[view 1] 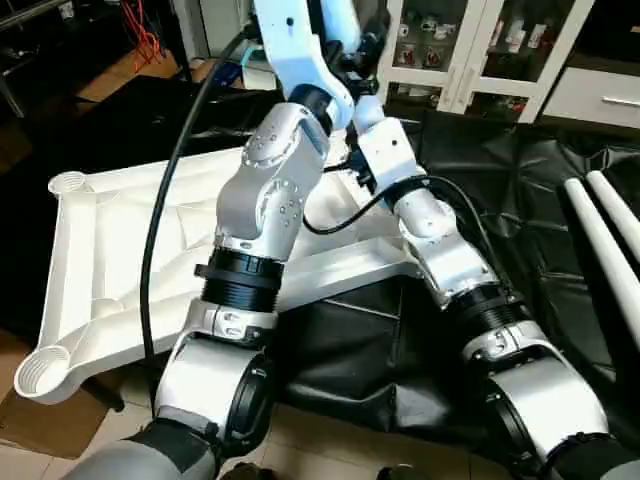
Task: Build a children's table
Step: Insert table leg to table base
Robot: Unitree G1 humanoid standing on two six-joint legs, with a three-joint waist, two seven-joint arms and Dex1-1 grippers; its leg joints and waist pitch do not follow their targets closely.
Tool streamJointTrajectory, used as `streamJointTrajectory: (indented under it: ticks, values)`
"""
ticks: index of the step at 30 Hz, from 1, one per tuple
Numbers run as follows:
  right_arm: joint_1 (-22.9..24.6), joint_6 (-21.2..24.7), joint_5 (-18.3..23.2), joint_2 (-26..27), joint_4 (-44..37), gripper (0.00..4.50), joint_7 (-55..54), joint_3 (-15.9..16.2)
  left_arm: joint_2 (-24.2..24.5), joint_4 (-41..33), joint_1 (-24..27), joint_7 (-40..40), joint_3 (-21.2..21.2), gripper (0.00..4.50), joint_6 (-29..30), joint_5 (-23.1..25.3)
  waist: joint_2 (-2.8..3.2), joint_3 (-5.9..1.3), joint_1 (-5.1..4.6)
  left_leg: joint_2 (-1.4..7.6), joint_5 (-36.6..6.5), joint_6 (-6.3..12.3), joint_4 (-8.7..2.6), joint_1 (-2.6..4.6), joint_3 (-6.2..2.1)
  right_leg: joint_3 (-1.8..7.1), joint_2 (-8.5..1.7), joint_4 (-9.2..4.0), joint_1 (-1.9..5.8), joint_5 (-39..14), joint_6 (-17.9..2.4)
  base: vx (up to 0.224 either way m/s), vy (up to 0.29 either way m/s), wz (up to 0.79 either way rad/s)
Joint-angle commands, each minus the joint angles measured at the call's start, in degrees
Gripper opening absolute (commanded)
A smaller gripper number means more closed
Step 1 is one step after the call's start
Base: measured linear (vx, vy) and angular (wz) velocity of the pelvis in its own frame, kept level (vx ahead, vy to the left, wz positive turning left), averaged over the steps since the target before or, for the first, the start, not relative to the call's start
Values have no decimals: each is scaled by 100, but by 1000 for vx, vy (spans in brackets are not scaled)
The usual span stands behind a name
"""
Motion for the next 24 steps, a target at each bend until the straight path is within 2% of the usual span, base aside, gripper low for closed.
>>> streamJointTrajectory:
  ticks: [1, 3, 5, 6, 7, 8, 10, 11, 12, 13, 14, 15, 16, 17, 18, 19, 20, 21, 22, 23, 24]
  values:
    - [-71, 103, 182, -12, 53, 180, 77, -196, 13, -221, 10, -113, -52, 307, 138, -66, -4, -578, -7, 191, -698, 529, -413, 257, -97, 34, -3, -215, 354, -110, -1511, 0, 0, 0]
    - [-107, 102, 262, -42, 105, 180, 93, -273, 32, -278, 66, -139, -62, 321, 192, -67, -6, -577, -6, 189, -662, 565, -407, 253, -88, 34, -7, -216, 356, -91, -1522, 0, 0, 0]
    - [-189, 156, 470, -113, 213, 179, 117, -491, 44, -267, 119, -177, -49, 331, 215, -49, -8, -573, -9, 184, -706, 565, -408, 250, -86, 35, -7, -226, 358, -157, -1516, 0, 0, 0]
    - [-244, 198, 601, -168, 300, 179, 130, -653, 43, -260, 120, -162, -35, 331, 202, -51, 19, -575, -5, 179, -736, 540, -408, 258, -89, 31, -5, -230, 358, -204, -1500, 0, 0, 0]
    - [-281, 226, 687, -205, 360, 179, 138, -761, 42, -258, 120, -149, -24, 339, 194, -53, 6, -577, -13, 182, -766, 529, -409, 262, -88, 31, -1, -232, 359, -211, -1493, 0, 0, 0]
    - [-423, 224, 903, -451, 619, 179, 99, -1091, 14, -245, 112, -143, 39, 367, 150, -113, 27, -581, -17, 184, -775, 503, -409, 278, -90, 25, 7, -228, 352, -183, -1500, 0, 0, 0]
    - [-537, 153, 1130, -746, 830, 179, 109, -1412, -5, -199, 111, -85, 181, 372, 147, -221, 16, -588, 9, 179, -779, 483, -393, 309, -67, 20, 19, -228, 332, -82, -1536, 0, 0, 0]
    - [-654, 105, 1545, -1150, 1073, 179, 213, -1923, -4, -168, 131, -8, 412, 378, 224, -420, 9, -589, 8, 168, -846, 497, -385, 308, -52, 19, 26, -221, 354, -58, -1556, 0, 0, 0]
    - [-672, 131, 1983, -1460, 1137, 179, 502, -2362, 21, -188, 174, 66, 592, 378, 291, -550, -30, -585, 37, 171, -860, 514, -385, 314, -42, 19, 27, -240, 351, -68, -1542, 0, 0, 0]
    - [-673, 147, 2087, -1529, 1146, 179, 581, -2459, 33, -189, 183, 81, 633, 379, 304, -571, -33, -589, 70, 161, -835, 588, -372, 309, -28, 22, 28, -224, 371, 4, -1546, 0, 0, 0]
    - [-667, 182, 2249, -1637, 1142, 179, 725, -2605, 55, -192, 199, 111, 692, 379, 320, -588, -53, -584, 84, 149, -652, 665, -359, 246, -34, 18, 23, -215, 393, 24, -1503, 0, 0, 0]
    - [-640, 238, 2348, -1715, 1098, 179, 833, -2691, 71, -225, 223, 163, 707, 379, 334, -559, -89, -593, 87, 143, -637, 725, -355, 235, -28, 15, 16, -216, 408, 2, -1496, 0, 0, 0]
    - [-413, 682, 2650, -1865, 740, 179, 1493, -2806, 291, -42, 322, 125, 694, 379, 304, -364, -130, -590, 70, 138, -594, 804, -342, 191, -29, 13, -7, -229, 406, -113, -1477, 0, 0, 0]
    - [-300, 826, 2733, -1915, 577, 179, 1713, -2818, 404, 41, 379, 65, 602, 379, 347, -237, -115, -590, 84, 123, -640, 874, -340, 201, -29, 2, 2, -247, 423, -184, -1455, 0, 0, 0]
    - [230, 1404, 3041, -2104, -186, 179, 2560, -2826, 930, 355, 662, -291, 73, 379, 557, 371, -191, -570, 81, 144, -676, 1001, -346, 180, -43, 12, -16, -260, 436, -383, -1327, 0, 0, 0]
    - [511, 1602, 3128, -2127, -633, 179, 2707, -2805, 1209, 358, 910, -722, -378, 379, 393, 716, -149, -557, 52, 168, -650, 996, -368, 167, -63, 12, -24, -276, 424, -642, -1223, 0, 0, 0]
    - [820, 1823, 3278, -2143, -1141, 179, 2758, -2775, 1514, 263, 1246, -1418, -917, 379, 193, 977, -144, -560, 45, 177, -623, 918, -385, 173, -82, 10, -26, -311, 426, -855, -1129, 0, 0, 0]
    - [892, 1948, 3379, -2150, -1279, 179, 2753, -2768, 1582, 192, 1346, -1624, -1044, 379, 181, 978, -147, -558, 49, 179, -577, 897, -400, 184, -97, 15, -37, -338, 421, -918, -1141, 0, 0, 0]
    - [1233, 2359, 3794, -2179, -1936, 179, 2792, -2741, 1790, -130, 1736, -2356, -1448, 379, 340, 804, -84, -578, 43, 193, -554, 786, -400, 227, -91, 19, -30, -315, 388, -907, -1273, 0, 0, 0]
    - [1233, 2359, 3794, -2179, -1936, 179, 2792, -2741, 1790, -130, 1736, -2356, -1448, 379, 340, 804, -92, -576, 59, 201, -513, 769, -409, 249, -83, 29, -28, -320, 389, -838, -1325, 0, 0, 0]
    - [1496, 2608, 4016, -2269, -2406, 179, 2903, -2653, 1781, -325, 1940, -2653, -1516, 379, 398, 599, -76, -579, 42, 215, -554, 704, -418, 253, -79, 28, -3, -286, 350, -756, -1451, 0, 0, 0]
